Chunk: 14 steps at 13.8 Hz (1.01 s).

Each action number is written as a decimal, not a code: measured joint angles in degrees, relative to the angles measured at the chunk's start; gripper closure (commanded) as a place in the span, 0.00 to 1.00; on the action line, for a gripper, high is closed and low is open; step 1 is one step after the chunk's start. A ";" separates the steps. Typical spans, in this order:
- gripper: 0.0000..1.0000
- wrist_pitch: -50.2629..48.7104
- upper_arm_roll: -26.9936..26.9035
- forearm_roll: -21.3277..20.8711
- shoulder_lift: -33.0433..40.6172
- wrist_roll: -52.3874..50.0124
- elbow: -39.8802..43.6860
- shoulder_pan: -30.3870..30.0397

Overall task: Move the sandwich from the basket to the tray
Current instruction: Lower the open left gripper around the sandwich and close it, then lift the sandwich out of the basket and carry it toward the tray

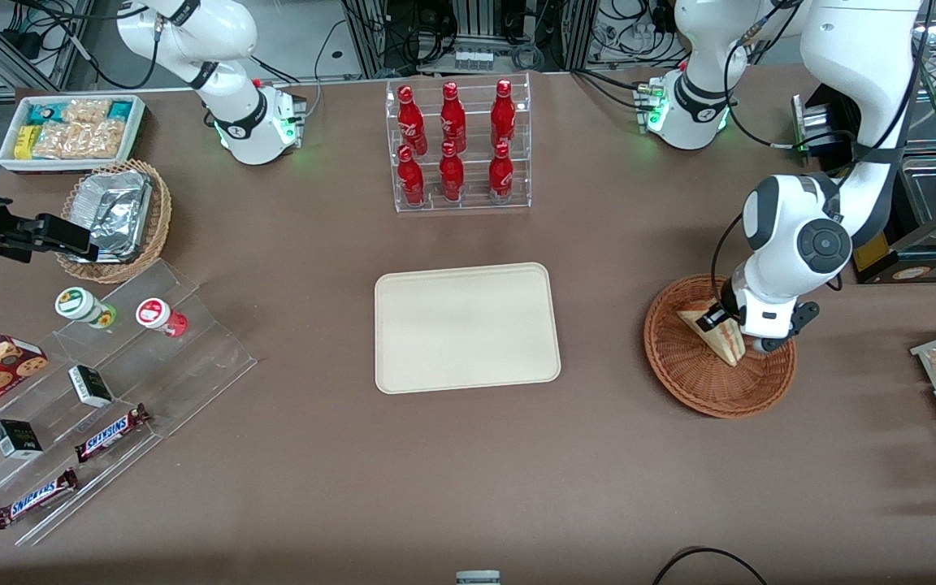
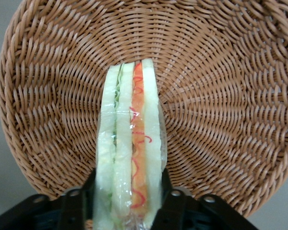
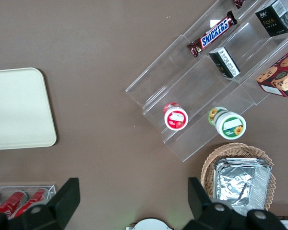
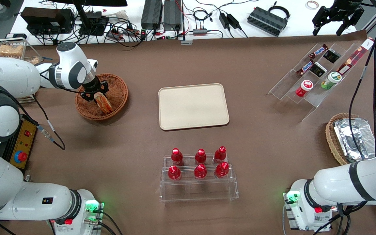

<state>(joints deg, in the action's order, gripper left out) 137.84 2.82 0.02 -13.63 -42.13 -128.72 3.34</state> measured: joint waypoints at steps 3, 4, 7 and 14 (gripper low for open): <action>1.00 -0.02 -0.01 -0.01 0.02 0.00 0.02 0.00; 1.00 -0.28 -0.01 -0.06 0.16 0.01 0.08 0.02; 1.00 -4.41 0.34 -1.32 1.99 0.14 1.40 0.25; 1.00 -20.95 2.36 -2.12 4.08 0.26 11.28 9.96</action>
<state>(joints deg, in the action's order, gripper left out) 116.89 5.18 -2.09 -9.55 -41.87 -117.43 13.31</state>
